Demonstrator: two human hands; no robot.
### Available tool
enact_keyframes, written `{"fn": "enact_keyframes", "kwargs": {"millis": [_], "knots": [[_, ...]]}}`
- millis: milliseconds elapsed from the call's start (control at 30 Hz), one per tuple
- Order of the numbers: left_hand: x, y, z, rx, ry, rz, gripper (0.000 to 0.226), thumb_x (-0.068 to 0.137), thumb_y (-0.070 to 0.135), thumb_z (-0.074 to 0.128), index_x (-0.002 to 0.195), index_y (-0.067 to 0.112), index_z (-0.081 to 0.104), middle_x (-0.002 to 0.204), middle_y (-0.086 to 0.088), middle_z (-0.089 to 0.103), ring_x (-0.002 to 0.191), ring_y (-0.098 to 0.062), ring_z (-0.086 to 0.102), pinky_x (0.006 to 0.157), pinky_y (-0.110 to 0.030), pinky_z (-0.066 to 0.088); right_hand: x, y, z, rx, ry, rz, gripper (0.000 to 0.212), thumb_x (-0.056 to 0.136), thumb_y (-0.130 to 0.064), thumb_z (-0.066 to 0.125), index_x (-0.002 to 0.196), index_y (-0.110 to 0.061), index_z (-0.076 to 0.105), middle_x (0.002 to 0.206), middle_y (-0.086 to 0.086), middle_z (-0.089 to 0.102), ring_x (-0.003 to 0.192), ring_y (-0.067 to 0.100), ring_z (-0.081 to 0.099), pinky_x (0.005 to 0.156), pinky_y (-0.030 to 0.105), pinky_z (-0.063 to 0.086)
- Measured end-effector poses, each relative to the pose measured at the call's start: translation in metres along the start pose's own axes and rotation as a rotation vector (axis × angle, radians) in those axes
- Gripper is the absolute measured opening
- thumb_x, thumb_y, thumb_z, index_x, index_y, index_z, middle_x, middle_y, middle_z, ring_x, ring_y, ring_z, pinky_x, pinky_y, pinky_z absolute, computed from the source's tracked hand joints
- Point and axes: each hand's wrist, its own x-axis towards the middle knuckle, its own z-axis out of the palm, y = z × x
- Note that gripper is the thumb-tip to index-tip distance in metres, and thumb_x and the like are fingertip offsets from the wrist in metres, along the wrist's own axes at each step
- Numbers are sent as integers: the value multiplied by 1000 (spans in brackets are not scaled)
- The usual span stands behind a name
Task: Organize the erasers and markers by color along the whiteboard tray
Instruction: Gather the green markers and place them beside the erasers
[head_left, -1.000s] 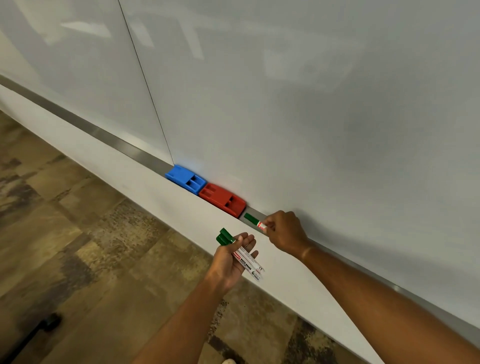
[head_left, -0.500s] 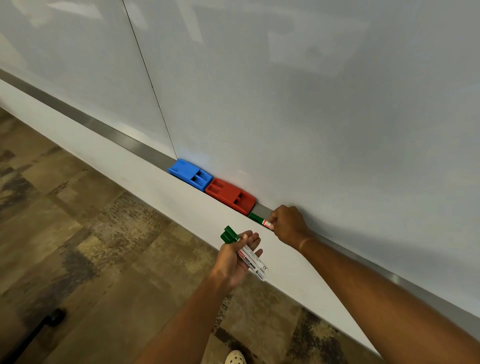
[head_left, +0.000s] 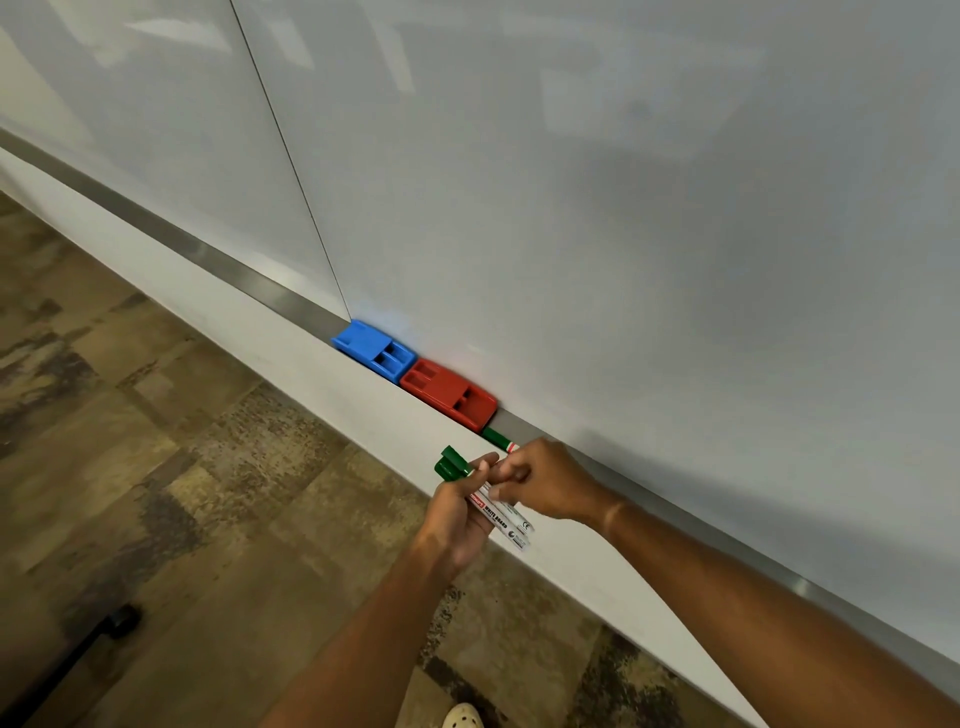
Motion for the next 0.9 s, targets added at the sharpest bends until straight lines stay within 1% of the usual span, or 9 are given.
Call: {"fn": "enact_keyframes", "kwargs": {"millis": [33, 100, 167, 333, 433, 533, 633, 767, 900], "knots": [[0, -1, 2, -5, -1, 7, 21, 97, 7, 40, 106, 0, 58, 91, -19, 73, 82, -27, 72, 71, -34, 59, -3, 0, 0, 20, -47, 1, 16, 71, -28, 82, 84, -21, 75, 67, -13, 69, 64, -8, 64, 59, 6, 46], [0, -3, 5, -5, -7, 19, 22, 97, 7, 39, 104, 0, 59, 87, -19, 73, 75, -26, 72, 62, -31, 59, -6, 1, -1, 85, -60, 22, 15, 72, -25, 83, 82, -20, 74, 69, -10, 70, 65, -6, 64, 61, 11, 49], [0, -5, 6, -5, -27, 35, 22, 97, 7, 41, 103, -1, 60, 89, -20, 73, 77, -28, 73, 62, -33, 59, -8, 2, -2, 173, -73, 39, 10, 74, -20, 81, 81, -21, 74, 71, -8, 71, 66, -1, 65, 63, 17, 50], [2, -10, 9, 10, -74, 84, 20, 88, 9, 54, 100, -3, 64, 96, -23, 71, 88, -33, 71, 72, -40, 60, -12, 4, -4, 257, -82, 56, 13, 74, -16, 80, 86, -16, 75, 82, -1, 75, 76, 7, 70, 68, 23, 54], [5, -11, 8, 11, -76, 96, 20, 86, 9, 56, 99, -2, 65, 107, -25, 69, 98, -34, 68, 85, -43, 56, -10, 2, -7, 156, -17, 72, 18, 74, -20, 80, 91, -18, 75, 85, -2, 76, 75, 7, 70, 71, 27, 57], [11, -10, 1, 5, -6, 80, 14, 91, 7, 53, 100, 2, 62, 113, -20, 68, 107, -29, 65, 97, -43, 49, -4, 4, -17, -36, 156, 90, 21, 76, -26, 78, 95, -18, 74, 88, 2, 76, 71, 10, 68, 70, 23, 54], [13, -9, -7, 21, 43, 72, 19, 96, 7, 46, 107, 2, 61, 114, -14, 70, 116, -25, 61, 102, -39, 42, 3, 6, -31, -309, 283, 94, 21, 80, -25, 74, 99, -15, 72, 95, 9, 74, 91, 25, 68, 79, 30, 54], [11, -8, -13, 7, 49, 59, 21, 94, 6, 47, 108, 1, 62, 110, -11, 72, 114, -23, 62, 101, -37, 42, 5, 5, -30, -560, 291, 104, 21, 83, -24, 69, 100, -12, 66, 98, 14, 70, 93, 32, 65, 74, 35, 52], [10, -7, -14, 23, 42, 60, 28, 80, 8, 57, 107, 1, 63, 110, -12, 72, 110, -22, 64, 104, -38, 41, 10, 1, -26, -634, 259, 128, 22, 83, -24, 70, 98, -10, 61, 101, 15, 67, 93, 33, 64, 73, 37, 51]]}}
